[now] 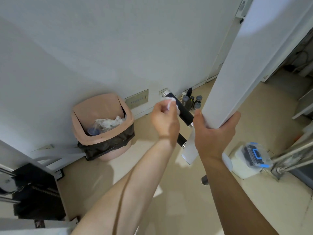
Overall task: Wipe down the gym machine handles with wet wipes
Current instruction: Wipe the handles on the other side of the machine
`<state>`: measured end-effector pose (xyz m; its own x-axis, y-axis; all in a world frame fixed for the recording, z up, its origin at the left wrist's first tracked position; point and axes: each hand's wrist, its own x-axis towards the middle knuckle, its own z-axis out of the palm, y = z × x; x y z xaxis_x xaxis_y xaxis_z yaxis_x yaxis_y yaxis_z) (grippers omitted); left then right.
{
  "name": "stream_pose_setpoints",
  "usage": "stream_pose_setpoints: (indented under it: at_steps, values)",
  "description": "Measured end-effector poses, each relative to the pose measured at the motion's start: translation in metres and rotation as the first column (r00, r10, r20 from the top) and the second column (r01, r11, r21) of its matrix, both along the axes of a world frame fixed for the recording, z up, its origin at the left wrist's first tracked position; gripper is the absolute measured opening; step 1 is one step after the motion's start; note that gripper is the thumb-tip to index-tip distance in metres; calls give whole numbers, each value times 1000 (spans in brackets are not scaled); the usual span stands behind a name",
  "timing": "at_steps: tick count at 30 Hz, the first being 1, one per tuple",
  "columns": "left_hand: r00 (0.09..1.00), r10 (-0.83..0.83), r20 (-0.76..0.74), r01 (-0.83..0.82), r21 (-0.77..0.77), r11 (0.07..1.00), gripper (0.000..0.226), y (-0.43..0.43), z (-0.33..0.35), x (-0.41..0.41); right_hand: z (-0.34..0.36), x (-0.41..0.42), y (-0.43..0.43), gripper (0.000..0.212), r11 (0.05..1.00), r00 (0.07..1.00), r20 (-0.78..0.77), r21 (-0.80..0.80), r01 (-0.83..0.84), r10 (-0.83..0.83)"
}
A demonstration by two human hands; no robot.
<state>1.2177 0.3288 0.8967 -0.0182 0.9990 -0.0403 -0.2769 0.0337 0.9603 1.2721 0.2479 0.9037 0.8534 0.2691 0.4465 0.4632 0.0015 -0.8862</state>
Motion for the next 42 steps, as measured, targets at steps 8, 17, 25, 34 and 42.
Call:
stream_pose_setpoints:
  at_steps: [8,17,25,34,42]
  values:
    - [978,-139,154,169,-206,964,25,-15,-1,0,3,2,-3,54,1000,1000,8,-7,-10,10]
    - [999,16,50,4,-388,921,22,36,-7,4,0,0,-1,54,1000,1000,4,-27,-4,4]
    - [916,-302,264,394,-450,802,31,-18,-27,2,2,-2,-3,53,1000,1000,-7,-15,3,-3]
    - [928,-202,313,350,-549,759,28,34,-9,1,1,-1,-3,55,999,1000,5,-36,9,-9]
    - [978,-191,-87,145,-373,916,22,36,-7,8,4,-2,-5,55,998,1000,-2,-58,-15,15]
